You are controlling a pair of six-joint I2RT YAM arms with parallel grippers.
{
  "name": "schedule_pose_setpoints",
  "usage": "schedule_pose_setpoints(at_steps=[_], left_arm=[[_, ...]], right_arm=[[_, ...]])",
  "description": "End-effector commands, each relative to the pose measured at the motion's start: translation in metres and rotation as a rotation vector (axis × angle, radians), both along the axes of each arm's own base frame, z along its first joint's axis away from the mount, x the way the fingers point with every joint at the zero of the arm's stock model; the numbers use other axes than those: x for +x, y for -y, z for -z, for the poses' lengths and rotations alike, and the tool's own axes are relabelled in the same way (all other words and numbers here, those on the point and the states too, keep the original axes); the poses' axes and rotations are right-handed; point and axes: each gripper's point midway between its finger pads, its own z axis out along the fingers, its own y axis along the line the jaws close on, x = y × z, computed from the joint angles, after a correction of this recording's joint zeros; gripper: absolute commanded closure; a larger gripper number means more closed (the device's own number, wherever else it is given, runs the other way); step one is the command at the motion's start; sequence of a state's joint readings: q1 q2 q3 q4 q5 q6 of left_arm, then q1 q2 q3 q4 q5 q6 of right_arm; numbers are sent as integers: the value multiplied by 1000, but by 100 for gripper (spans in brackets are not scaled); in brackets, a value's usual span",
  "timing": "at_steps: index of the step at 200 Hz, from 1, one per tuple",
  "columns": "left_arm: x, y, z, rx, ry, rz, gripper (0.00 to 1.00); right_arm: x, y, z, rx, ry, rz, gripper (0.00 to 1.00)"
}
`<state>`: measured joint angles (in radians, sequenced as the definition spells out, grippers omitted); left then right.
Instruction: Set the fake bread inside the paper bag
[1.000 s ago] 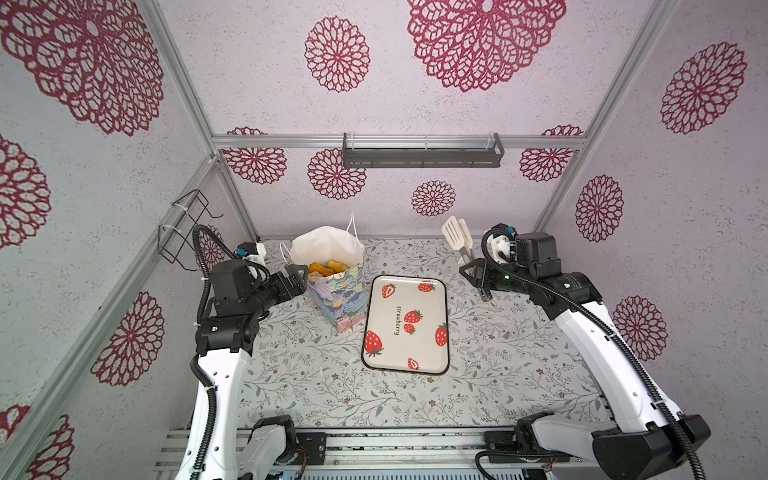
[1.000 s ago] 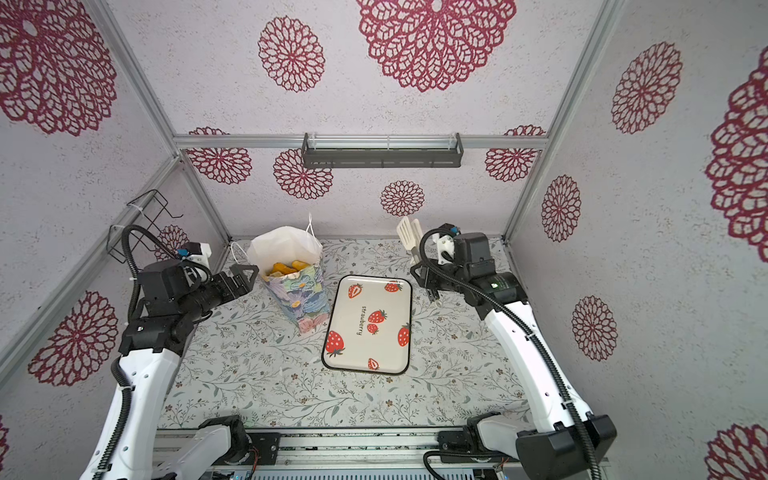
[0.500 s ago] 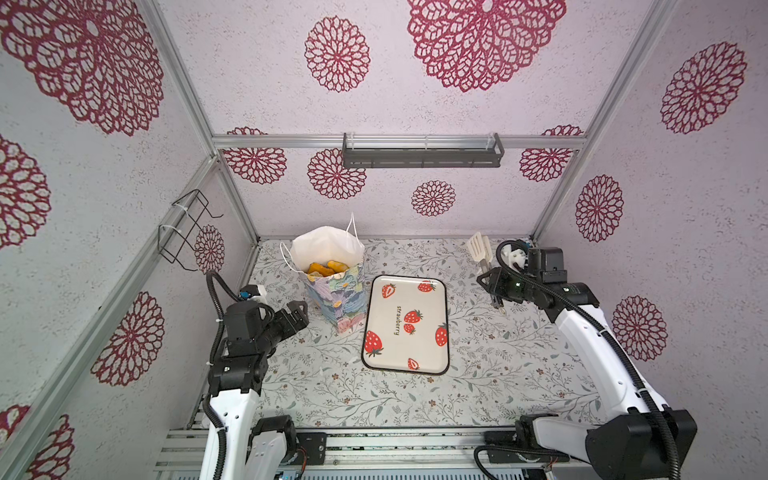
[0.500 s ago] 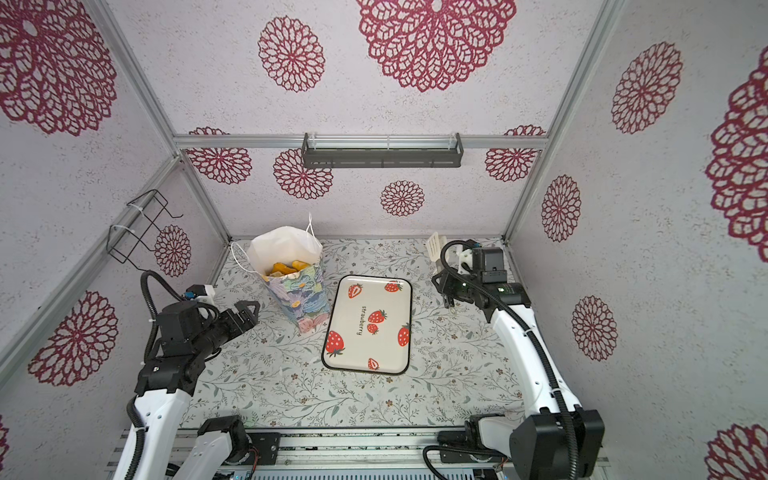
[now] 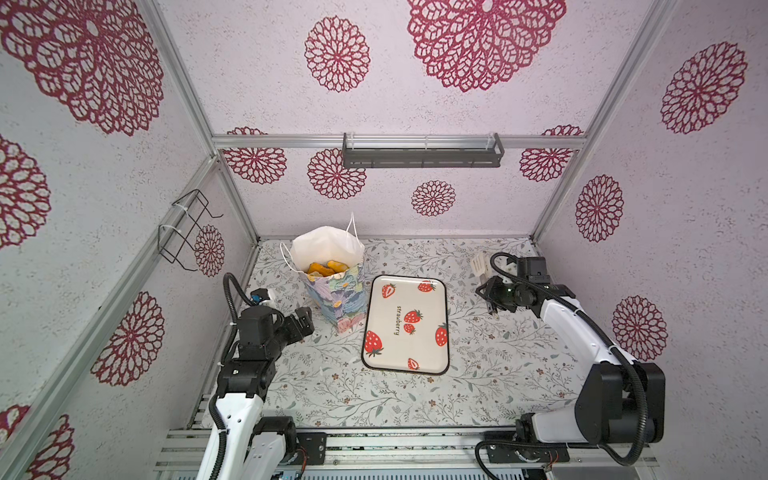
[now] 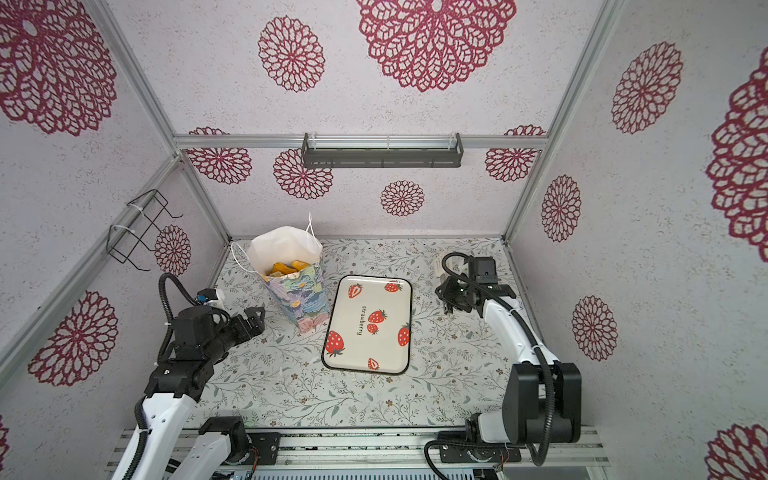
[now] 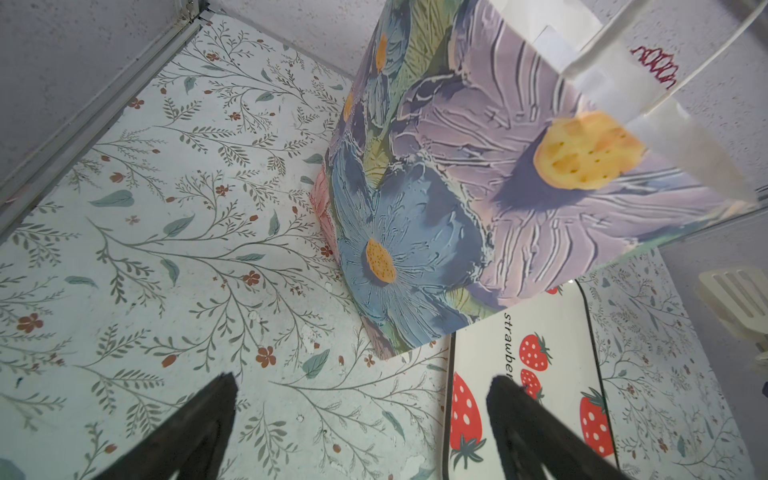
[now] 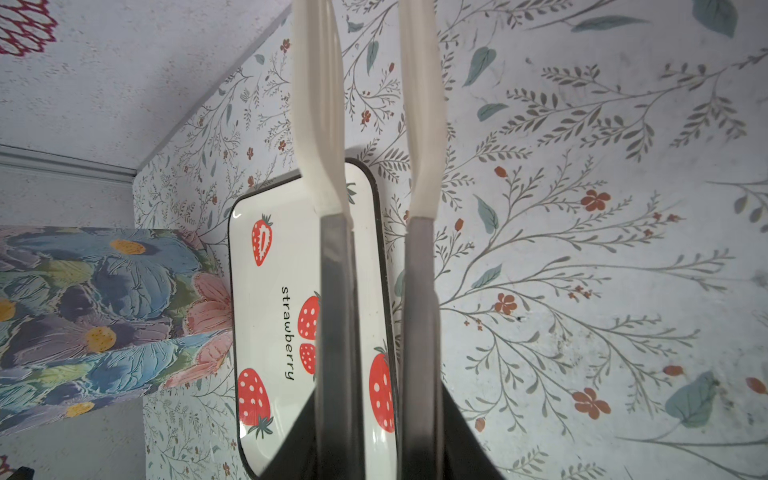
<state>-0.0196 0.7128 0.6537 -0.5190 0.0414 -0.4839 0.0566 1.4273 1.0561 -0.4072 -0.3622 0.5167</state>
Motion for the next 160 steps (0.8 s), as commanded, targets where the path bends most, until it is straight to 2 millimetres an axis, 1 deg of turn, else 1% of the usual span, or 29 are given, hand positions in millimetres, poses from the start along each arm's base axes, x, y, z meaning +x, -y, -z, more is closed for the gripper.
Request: schedule_pose_setpoints(at_steps=[1,20,47,76,106,160], left_arm=[[11,-2,-16,71,106,-18,3],[16,3,-19,110,140,3,3],[22,5,-14,137,126,3,3],[27,5,-14,147,127,-3,3],[30,5,-7,156,120,0,2],[30,4,1,182,129,3,3]], right_arm=[[25,1,-16,10,86,12,66],[32,3,-2,-11,60,15,66],[40,5,20,-36,8,7,66],[45,18,43,-134,-35,26,66],[46,27,67,-222,-94,24,66],[49,23,90,-370,-148,-6,64]])
